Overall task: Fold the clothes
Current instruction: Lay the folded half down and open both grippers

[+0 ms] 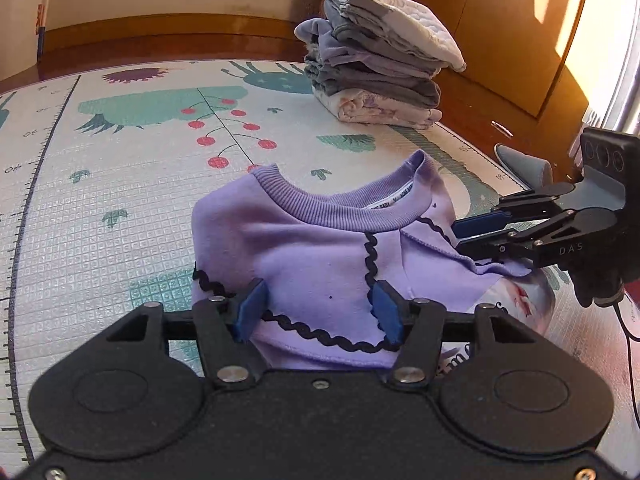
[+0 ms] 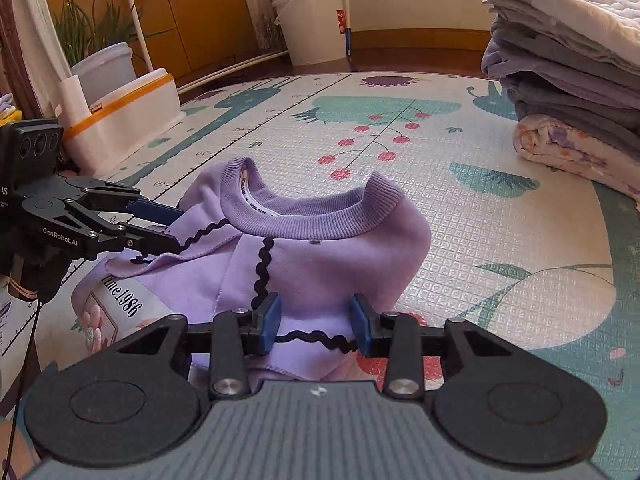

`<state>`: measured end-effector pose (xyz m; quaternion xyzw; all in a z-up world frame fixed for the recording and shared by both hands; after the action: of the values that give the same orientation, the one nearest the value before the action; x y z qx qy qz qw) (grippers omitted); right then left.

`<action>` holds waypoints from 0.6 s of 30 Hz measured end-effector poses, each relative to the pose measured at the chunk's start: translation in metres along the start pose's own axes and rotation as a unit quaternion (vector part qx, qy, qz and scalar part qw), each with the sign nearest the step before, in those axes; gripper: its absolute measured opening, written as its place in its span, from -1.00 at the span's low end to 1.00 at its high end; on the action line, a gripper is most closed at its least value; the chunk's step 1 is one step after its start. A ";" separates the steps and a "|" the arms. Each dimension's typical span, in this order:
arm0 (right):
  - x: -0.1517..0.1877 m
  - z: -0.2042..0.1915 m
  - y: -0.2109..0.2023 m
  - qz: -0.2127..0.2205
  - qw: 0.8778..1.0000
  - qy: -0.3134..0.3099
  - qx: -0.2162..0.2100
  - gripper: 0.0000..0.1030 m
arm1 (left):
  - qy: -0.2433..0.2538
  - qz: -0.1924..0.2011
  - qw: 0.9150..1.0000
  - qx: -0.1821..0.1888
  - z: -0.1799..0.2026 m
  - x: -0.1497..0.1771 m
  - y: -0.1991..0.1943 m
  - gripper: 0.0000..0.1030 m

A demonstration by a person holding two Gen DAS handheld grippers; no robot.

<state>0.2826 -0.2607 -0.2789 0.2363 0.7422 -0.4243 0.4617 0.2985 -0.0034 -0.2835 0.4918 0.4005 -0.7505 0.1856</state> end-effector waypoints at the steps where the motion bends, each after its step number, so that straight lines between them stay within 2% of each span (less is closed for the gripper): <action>1: -0.004 -0.006 -0.007 0.007 1.000 -0.010 -0.004 -0.22 | 0.012 0.008 1.000 0.001 0.005 -0.004 -0.008 0.09; 5: -0.011 -0.040 -0.033 0.031 0.996 -0.069 -0.037 -0.23 | 0.026 0.025 0.999 0.018 0.029 -0.012 -0.038 0.09; 7: 0.000 -0.055 -0.037 0.025 0.994 -0.098 -0.043 -0.23 | 0.039 0.019 0.999 0.031 0.045 -0.005 -0.045 0.09; 11: 0.027 -0.055 -0.030 0.010 0.995 -0.098 -0.032 -0.17 | 0.092 -0.017 0.995 0.031 0.062 0.024 -0.029 0.09; 13: 0.030 -0.053 -0.026 0.010 0.993 -0.108 -0.039 -0.14 | 0.103 -0.013 0.994 0.025 0.059 0.037 -0.019 0.16; 16: 0.022 -0.060 -0.034 0.007 0.992 -0.124 -0.021 -0.16 | 0.087 -0.017 0.996 0.020 0.056 0.030 -0.023 0.15; 18: 0.019 -0.072 -0.049 0.023 0.990 -0.140 -0.025 -0.15 | 0.094 0.003 0.995 0.027 0.066 0.019 -0.038 0.12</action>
<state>0.2028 -0.2266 -0.2599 0.1797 0.6748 -0.4244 0.5764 0.2260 -0.0298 -0.2715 0.5664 0.3942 -0.7110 0.1353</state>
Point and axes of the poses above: each gripper's, at about its wrist camera, not at the fingertips, and y roughly the way its jaws point, z to its right, x to its underside, the point moved 5 cm from there along y, roughly the way its jaws point, and after that the axes turned 14 degrees about z, right-handed, at the moved point
